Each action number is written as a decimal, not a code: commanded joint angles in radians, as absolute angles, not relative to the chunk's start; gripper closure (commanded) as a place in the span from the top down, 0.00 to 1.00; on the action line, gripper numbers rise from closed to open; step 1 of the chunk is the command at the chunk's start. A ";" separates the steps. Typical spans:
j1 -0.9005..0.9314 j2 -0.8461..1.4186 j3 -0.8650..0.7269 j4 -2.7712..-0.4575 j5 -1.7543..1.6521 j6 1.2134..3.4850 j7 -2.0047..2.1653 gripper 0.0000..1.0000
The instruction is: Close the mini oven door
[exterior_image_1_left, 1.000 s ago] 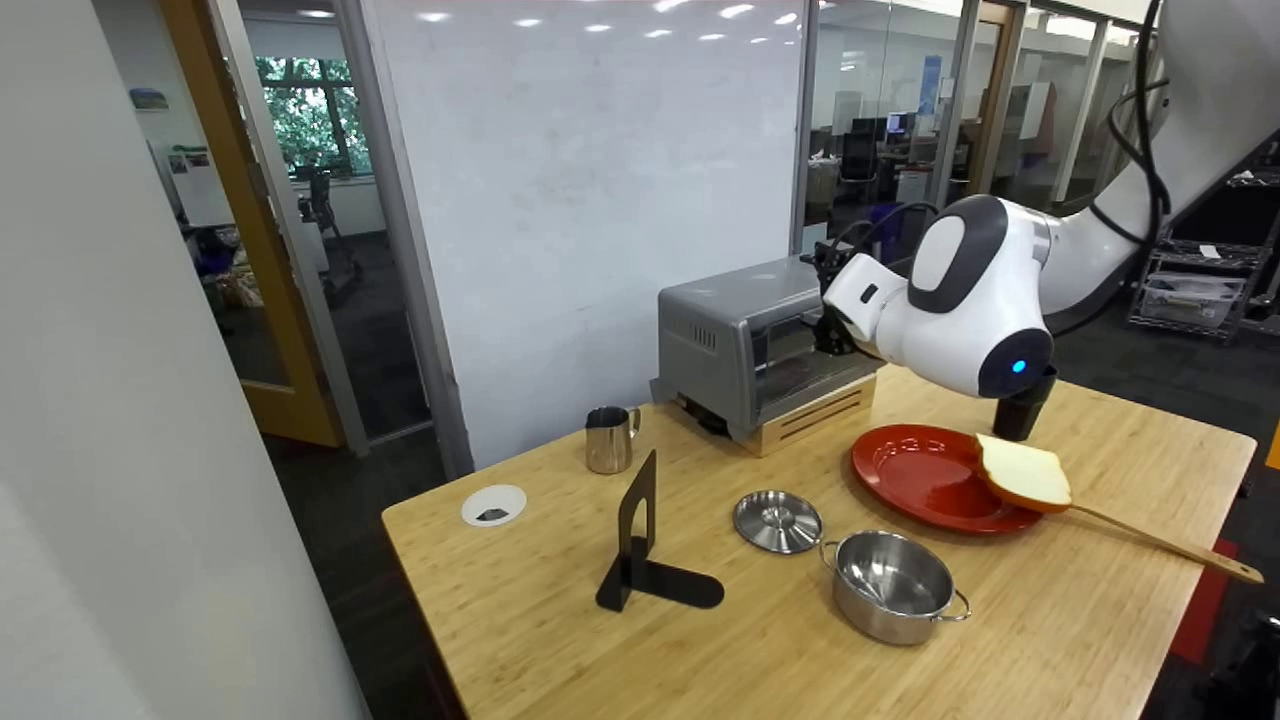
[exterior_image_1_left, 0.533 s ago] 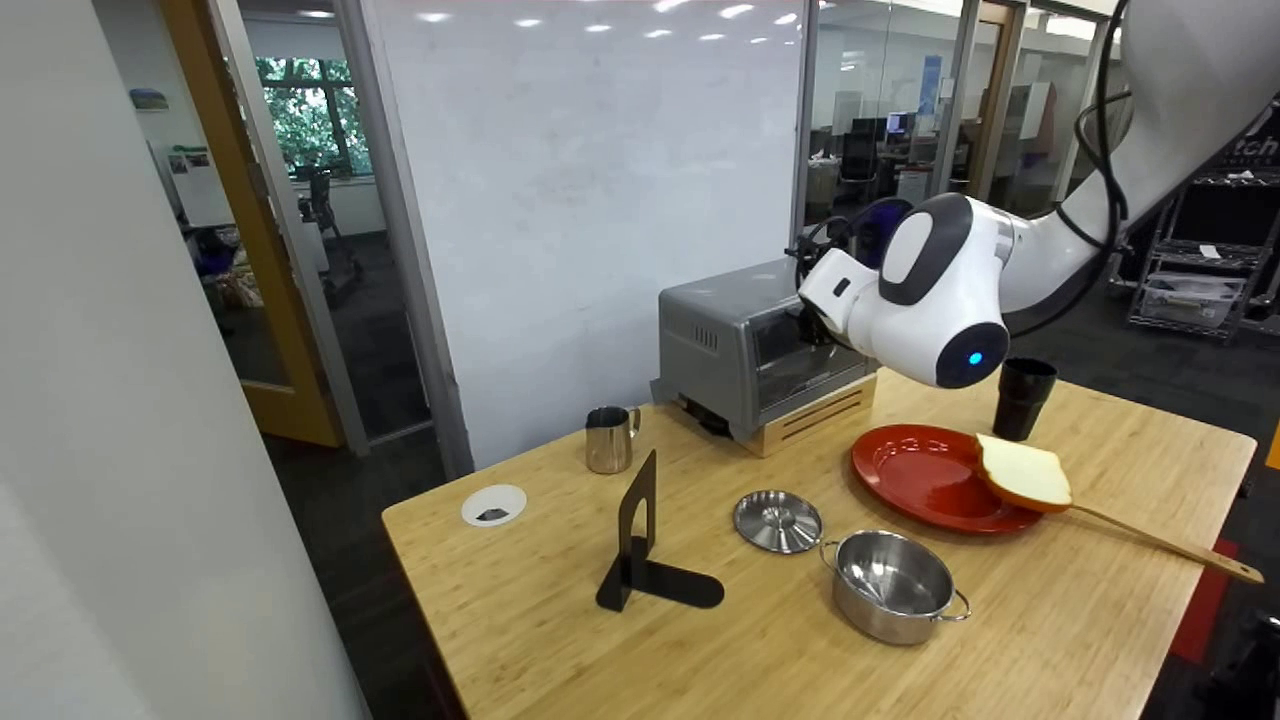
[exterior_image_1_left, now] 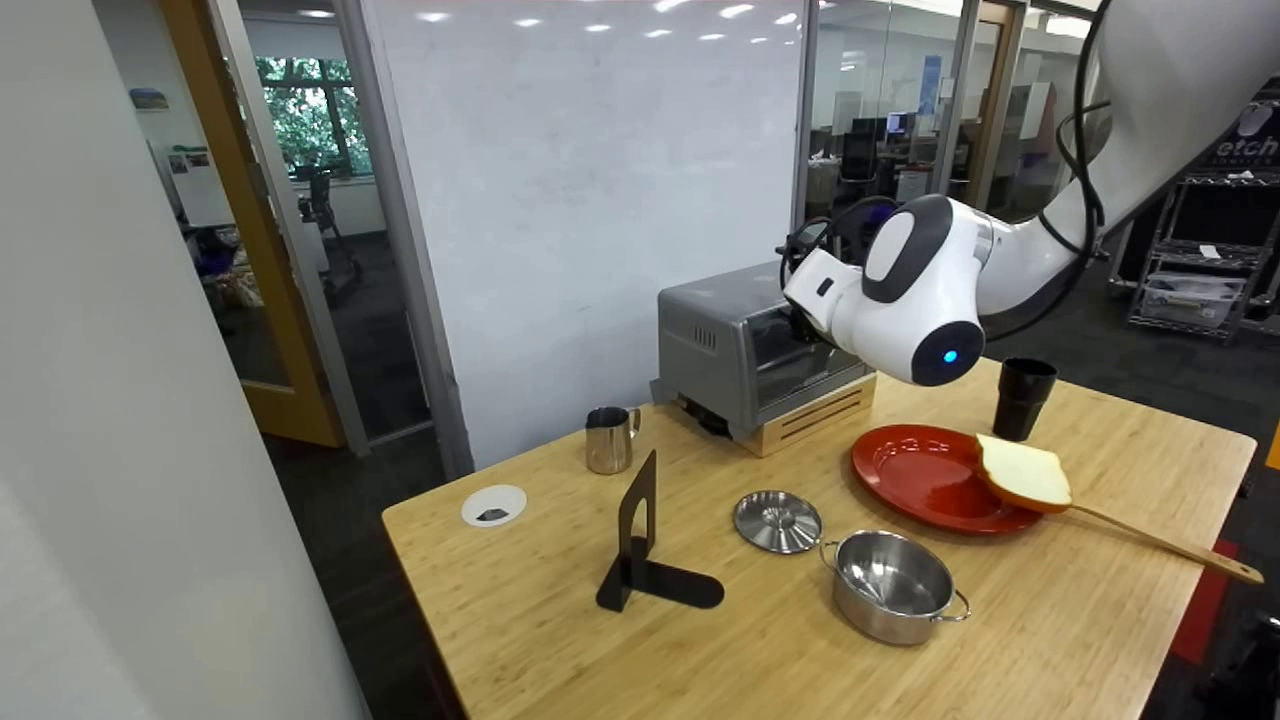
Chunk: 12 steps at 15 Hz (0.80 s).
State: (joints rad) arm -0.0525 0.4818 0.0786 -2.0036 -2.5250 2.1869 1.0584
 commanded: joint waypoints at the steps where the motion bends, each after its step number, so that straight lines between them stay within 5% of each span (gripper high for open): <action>1: -0.063 0.502 0.079 -1.978 -2.499 2.206 1.011 1.00; 12: -0.018 0.420 0.122 -2.116 -2.383 2.150 1.023 1.00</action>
State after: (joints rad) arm -0.0367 0.4764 0.1063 -2.0422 -2.4367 2.1804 1.0505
